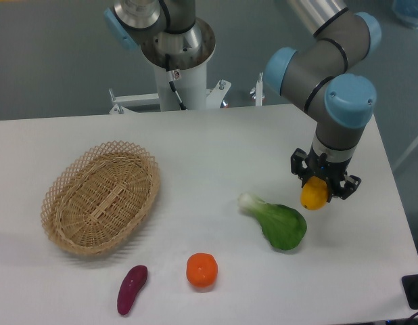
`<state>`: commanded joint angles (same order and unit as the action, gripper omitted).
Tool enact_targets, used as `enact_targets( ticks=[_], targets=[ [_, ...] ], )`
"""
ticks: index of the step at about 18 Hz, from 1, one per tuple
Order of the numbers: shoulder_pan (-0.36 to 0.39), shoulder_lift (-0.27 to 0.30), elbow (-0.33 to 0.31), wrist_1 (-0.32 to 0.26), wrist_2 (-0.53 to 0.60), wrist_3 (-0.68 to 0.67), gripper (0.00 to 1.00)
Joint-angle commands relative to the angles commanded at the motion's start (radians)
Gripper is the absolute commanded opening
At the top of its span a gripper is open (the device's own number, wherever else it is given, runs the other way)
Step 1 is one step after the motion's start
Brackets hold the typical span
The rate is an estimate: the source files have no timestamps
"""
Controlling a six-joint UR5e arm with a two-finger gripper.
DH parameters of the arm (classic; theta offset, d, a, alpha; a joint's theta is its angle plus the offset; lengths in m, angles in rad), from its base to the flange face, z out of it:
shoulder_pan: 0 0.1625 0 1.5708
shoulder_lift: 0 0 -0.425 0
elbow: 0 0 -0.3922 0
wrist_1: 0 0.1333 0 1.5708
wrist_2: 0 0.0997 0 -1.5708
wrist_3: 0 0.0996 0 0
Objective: Place the mango in the basket
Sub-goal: 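Close the gripper on the yellow mango beside the bok choy, then lift the held mango and carry it toward the wicker basket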
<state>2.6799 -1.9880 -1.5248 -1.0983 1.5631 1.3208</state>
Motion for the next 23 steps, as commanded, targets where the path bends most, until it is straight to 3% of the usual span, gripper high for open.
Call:
enact_targets(
  ticks=[10,17,23],
  targets=[
    [-0.006,0.002,0.005,-0.003,-0.002,-0.021,0.27],
    [-0.098,0.034,0.008,-0.003,-0.014,-0.09,0.27],
    [-0.253,0.072,-0.024,0.0,-0.017,-0.25,0.27]
  ],
)
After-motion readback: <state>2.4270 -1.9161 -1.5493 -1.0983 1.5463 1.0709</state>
